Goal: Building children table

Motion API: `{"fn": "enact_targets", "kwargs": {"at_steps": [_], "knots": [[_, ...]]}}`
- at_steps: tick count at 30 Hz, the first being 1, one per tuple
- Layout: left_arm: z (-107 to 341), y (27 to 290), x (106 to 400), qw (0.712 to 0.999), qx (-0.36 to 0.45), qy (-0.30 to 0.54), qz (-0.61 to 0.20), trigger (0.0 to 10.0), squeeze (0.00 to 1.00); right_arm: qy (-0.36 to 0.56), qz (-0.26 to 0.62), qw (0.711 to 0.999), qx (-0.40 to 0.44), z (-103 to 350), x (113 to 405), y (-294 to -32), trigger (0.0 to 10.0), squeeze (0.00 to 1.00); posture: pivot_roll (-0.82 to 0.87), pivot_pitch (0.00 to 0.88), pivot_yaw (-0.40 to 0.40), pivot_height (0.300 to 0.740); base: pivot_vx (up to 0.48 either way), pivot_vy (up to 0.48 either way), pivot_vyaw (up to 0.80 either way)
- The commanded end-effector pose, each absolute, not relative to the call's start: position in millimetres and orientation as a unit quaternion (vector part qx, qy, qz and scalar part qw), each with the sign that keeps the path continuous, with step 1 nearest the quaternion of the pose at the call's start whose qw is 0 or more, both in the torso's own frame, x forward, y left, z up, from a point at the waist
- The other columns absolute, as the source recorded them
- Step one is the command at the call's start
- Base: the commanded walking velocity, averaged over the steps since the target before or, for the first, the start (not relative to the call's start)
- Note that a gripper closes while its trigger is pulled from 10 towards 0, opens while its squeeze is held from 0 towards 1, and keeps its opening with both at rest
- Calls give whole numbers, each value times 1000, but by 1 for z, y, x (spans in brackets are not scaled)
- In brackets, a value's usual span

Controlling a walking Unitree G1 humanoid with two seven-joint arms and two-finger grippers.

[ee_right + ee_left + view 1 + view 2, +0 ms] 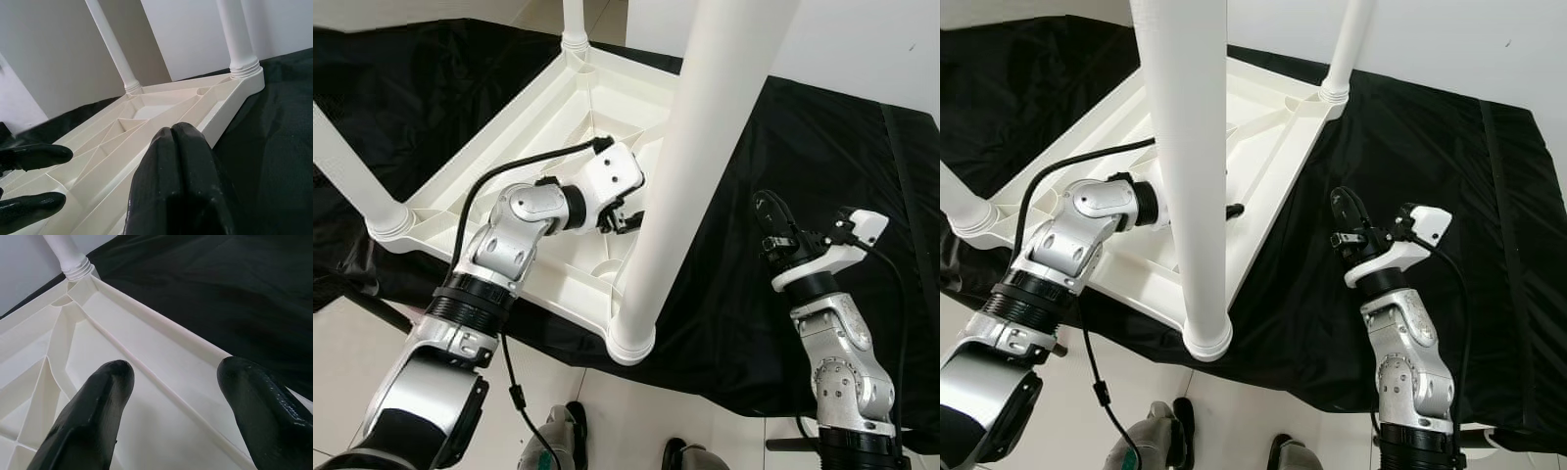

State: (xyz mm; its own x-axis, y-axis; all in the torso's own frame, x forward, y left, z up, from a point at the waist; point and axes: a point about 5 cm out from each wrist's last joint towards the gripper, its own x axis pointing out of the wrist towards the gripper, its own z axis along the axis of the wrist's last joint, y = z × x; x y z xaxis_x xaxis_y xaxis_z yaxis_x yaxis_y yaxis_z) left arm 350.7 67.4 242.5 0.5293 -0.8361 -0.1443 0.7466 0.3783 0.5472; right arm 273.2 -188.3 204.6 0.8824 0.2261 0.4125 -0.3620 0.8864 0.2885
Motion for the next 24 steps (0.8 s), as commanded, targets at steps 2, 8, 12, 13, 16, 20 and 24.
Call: {"fn": "enact_targets", "kwargs": {"at_steps": [2, 8, 12, 13, 16, 20, 24], "knots": [[242, 68, 350, 838, 279, -90, -460, 10000, 0, -180, 153, 954, 183, 201, 273, -189, 10000, 0, 127, 198, -1, 740, 0, 0, 0], [239, 73, 350, 852, 259, -79, -448, 10000, 0, -181, 150, 956, 178, 201, 273, -187, 10000, 0, 127, 197, -2, 740, 0, 0, 0], [236, 78, 351, 864, 249, -75, -432, 10000, 0, -182, 145, 958, 168, 200, 274, -185, 10000, 0, 128, 195, -4, 740, 0, 0, 0], [236, 80, 352, 868, 246, -76, -425, 10000, 0, -183, 143, 959, 165, 201, 275, -185, 10000, 0, 129, 195, -4, 740, 0, 0, 0], [238, 84, 352, 880, 232, -85, -406, 10000, 0, -190, 133, 962, 143, 203, 277, -187, 10000, 0, 130, 194, -5, 740, 0, 0, 0], [239, 87, 353, 892, 214, -91, -388, 10000, 0, -195, 126, 963, 138, 205, 278, -189, 10000, 0, 130, 192, -5, 740, 0, 0, 0], [244, 95, 355, 921, 164, -109, -337, 10000, 0, -201, 112, 965, 129, 206, 279, -190, 10000, 0, 130, 189, -4, 740, 0, 0, 0]]}}
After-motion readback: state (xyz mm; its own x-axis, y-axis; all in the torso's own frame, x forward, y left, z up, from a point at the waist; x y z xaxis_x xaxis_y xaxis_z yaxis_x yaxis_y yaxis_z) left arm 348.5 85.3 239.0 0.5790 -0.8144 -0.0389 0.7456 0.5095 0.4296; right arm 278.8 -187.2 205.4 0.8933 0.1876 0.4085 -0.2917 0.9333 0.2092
